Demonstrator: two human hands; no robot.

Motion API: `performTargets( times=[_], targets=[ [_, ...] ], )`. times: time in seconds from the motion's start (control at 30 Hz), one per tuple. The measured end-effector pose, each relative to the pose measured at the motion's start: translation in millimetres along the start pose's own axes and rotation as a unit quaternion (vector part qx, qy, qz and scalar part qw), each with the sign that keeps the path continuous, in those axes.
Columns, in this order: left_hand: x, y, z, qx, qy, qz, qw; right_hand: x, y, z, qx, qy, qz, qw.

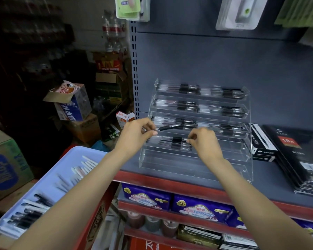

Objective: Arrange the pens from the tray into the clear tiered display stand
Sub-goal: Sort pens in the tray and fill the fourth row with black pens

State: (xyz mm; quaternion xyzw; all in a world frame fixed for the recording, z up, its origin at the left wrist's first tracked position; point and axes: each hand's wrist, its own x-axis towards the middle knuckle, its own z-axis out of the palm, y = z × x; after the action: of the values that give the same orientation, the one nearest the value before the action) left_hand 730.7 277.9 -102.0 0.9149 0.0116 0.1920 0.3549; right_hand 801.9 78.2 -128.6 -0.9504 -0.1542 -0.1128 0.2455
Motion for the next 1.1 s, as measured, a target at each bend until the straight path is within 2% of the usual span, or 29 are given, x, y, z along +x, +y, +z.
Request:
performTargets(
  times=[0.1,0.2,0.23,0.3,0.37,0.47,0.57,0.7,0.83,0.9,1.0,1.1],
  targets=[
    [2,0,0,0.012,0.002,0.007,1.0,0,-4,4,-0.065,-0.018,-0.021,0.997],
    [3,-2,0,0.036,-0.002,0.021,0.999,3,-4,8,-0.052,-0.019,-0.042,0.998],
    [3,-2,0,0.04,-0.003,0.025,0.999,3,-4,6,-0.02,-0.003,-0.041,0.999],
    [3,-3,0,0.041,-0.003,0.031,0.999,1,-5,-2,0.126,0.029,-0.005,0.992],
    [3,-2,1,0.026,-0.008,0.038,0.999,-3,-7,-11,0.29,0.008,0.021,0.957],
    [4,8,10,0.006,-0.021,0.063,0.998,-6,-7,-17,0.35,-0.029,-0.001,0.936],
    [7,12,17,-0.002,0.012,0.05,0.999,-9,0,-21,0.387,0.011,0.011,0.922],
    [7,-5,13,0.018,0.076,-0.024,0.997,-11,17,-18,0.343,0.028,0.043,0.938],
    [8,-21,11,0.023,0.013,-0.098,0.995,-8,15,-11,0.23,0.024,0.035,0.972],
    [8,-26,10,0.018,-0.014,-0.102,0.995,-5,10,-6,0.173,0.006,0.016,0.985],
    [6,-29,11,0.014,-0.012,-0.102,0.995,1,6,2,0.097,-0.011,-0.001,0.995],
    [5,-31,12,0.007,-0.003,-0.1,0.995,6,5,5,0.083,-0.03,0.012,0.996]
  ],
)
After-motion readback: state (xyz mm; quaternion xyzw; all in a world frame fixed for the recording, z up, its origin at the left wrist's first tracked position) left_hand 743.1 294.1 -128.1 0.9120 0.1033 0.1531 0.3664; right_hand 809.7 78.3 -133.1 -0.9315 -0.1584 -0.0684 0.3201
